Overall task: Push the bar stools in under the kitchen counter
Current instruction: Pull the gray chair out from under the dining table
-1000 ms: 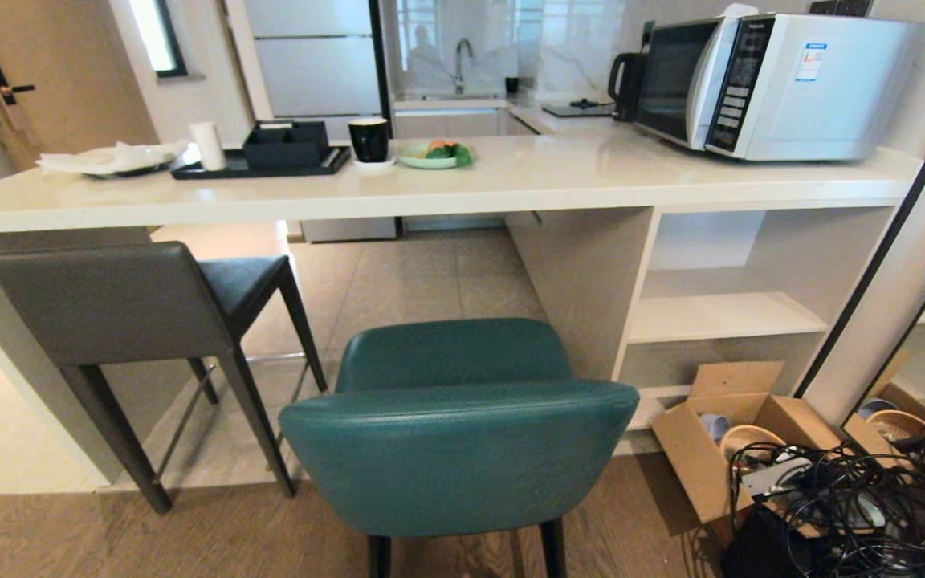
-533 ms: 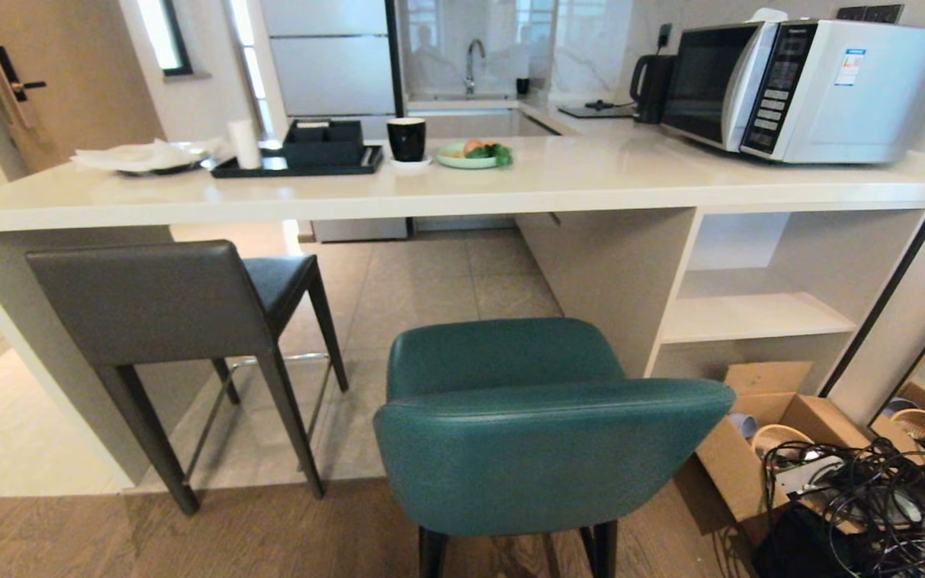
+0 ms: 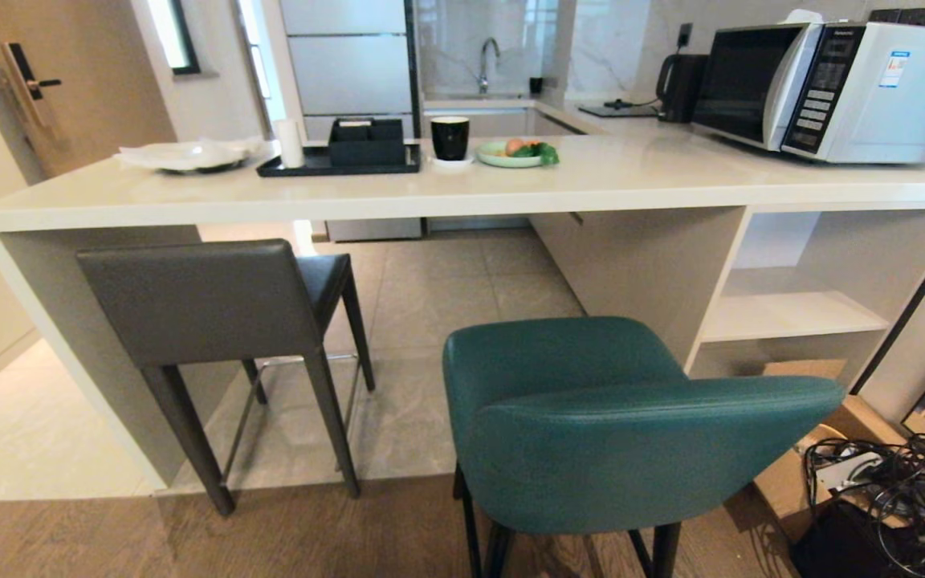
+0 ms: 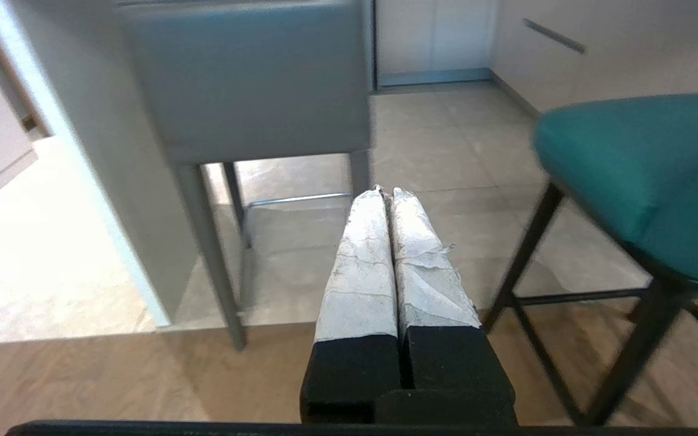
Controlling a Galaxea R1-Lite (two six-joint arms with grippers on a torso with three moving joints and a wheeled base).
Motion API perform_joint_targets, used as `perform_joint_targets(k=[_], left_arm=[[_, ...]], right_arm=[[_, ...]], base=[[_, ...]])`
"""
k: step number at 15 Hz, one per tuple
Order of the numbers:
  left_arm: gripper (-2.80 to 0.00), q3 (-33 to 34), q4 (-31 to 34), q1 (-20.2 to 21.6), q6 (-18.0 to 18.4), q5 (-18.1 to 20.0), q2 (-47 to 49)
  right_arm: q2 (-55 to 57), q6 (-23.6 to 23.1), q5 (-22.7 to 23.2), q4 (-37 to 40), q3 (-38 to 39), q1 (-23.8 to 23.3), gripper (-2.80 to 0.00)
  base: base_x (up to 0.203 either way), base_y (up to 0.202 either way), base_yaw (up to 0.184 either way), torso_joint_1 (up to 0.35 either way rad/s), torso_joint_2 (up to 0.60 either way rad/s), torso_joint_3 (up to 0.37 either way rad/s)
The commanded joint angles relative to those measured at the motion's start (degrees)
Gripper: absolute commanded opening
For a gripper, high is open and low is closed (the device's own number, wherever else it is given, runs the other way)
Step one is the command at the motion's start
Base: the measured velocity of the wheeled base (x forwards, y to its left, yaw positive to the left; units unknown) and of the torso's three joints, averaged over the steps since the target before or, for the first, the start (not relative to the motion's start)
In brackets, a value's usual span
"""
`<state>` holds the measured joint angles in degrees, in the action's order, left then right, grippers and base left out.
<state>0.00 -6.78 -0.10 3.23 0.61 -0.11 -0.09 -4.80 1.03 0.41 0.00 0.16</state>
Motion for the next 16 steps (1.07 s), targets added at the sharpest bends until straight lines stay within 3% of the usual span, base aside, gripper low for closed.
perform_joint_targets(k=[1, 16], left_arm=[[-2.8, 2.29, -0.08, 0.01, -0.07, 0.0, 0.11], [-2.8, 2.29, -0.17, 0.01, -1.74, -0.09, 0.11]], right_arm=[[0.09, 0.5, -0.15, 0.02, 0.09, 0.02, -2.8], [0.09, 1.03, -0.24, -0.06, 0.18, 0.02, -2.8]], base=[[0.0, 0.201, 0.001, 0.002, 0.0, -0.002], [0.0, 0.197, -0.001, 0.002, 0.0, 0.001]])
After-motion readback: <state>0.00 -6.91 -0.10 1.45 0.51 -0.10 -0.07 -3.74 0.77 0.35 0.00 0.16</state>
